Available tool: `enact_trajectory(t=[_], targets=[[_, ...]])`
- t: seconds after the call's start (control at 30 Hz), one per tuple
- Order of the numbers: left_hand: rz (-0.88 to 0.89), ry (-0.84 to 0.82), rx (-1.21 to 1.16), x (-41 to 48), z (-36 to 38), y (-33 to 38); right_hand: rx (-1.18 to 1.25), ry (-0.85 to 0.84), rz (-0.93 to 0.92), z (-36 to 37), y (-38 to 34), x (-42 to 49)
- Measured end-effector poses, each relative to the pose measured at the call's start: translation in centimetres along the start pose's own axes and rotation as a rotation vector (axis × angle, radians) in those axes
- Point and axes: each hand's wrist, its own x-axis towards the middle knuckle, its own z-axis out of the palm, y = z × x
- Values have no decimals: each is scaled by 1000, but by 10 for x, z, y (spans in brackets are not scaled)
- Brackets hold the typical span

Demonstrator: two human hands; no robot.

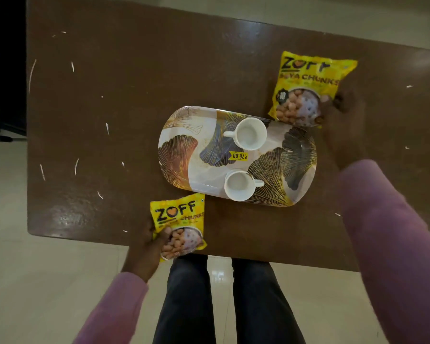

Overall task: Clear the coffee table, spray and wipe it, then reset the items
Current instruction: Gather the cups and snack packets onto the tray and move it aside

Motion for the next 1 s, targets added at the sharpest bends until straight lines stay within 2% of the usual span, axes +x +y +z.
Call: enact_trajectory(t=[0.07,0.23,0.4,0.53,0.7,0.87,1.0], targets=[[34,-23,4,9,-14,14,0,-72,20,-23,6,-14],[156,-51,8,48,-25,70,15,-85,179,-71,44,-58],[239,-55,125,100,-7,101,-25,-181,291,-46,56,-87],[239,-62,201,116,15,114,-37,-213,346,-10,62,-90],[258,34,293,114,25,117,-46,-225,393,7,59,-88],[272,54,217,107,28,114,-161,-233,371,3,62,-97],[363,260,256,103,17,105,-259,-186,383,0,57,-100]])
